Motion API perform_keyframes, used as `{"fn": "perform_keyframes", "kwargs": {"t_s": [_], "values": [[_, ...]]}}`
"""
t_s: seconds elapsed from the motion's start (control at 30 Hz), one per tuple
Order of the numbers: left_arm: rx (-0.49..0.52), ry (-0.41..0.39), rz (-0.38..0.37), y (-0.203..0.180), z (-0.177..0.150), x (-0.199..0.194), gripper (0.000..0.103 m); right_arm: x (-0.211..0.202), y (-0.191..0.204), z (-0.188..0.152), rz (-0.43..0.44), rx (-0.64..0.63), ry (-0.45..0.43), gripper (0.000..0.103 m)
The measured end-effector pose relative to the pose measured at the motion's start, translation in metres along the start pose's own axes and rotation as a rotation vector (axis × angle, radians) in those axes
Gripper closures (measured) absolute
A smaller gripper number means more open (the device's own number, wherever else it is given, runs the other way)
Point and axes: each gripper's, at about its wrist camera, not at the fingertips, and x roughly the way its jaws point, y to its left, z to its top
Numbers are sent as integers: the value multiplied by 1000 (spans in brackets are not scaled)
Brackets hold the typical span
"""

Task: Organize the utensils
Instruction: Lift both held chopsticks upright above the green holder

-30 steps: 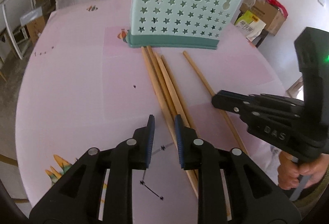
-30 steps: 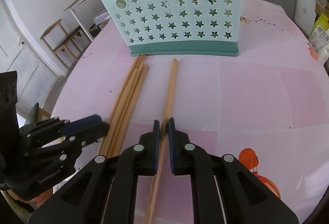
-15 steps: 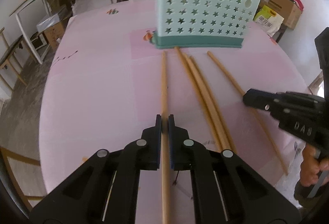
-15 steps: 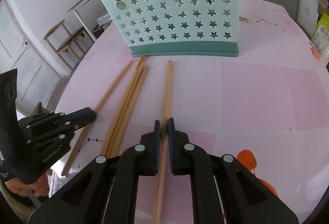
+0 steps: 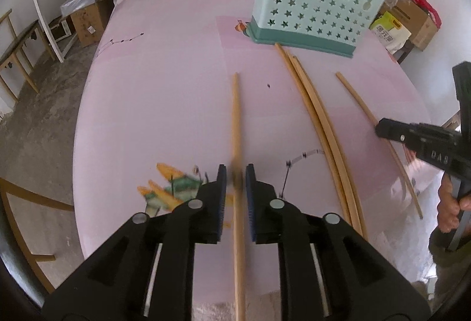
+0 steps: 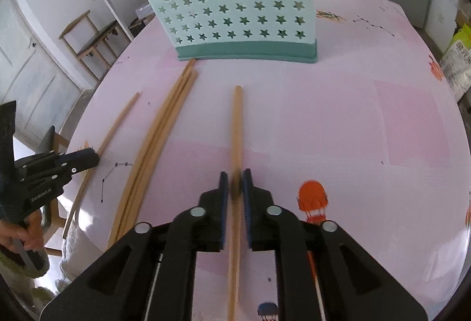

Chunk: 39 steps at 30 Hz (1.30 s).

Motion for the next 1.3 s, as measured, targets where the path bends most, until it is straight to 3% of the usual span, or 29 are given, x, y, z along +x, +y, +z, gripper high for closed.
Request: {"fn": "perform_keyframes", "kwargs": {"t_s": [0.63, 0.77, 0.9, 1.07, 1.3], "values": [[73, -66, 88, -9, 51, 35, 93, 27, 22, 46, -82, -87, -51, 88], [67, -69, 100, -7, 54, 37, 99, 30, 19, 51, -85, -74, -58, 96], [35, -77, 93, -2, 59, 34, 99, 25, 7, 57, -40, -6, -71, 96], [2, -166, 54, 4, 67, 3, 99, -4, 1, 64, 13, 35, -159, 96], [-33, -368, -36, 9, 71, -73, 99, -51, -6, 71, 110, 85, -279, 96]]}}
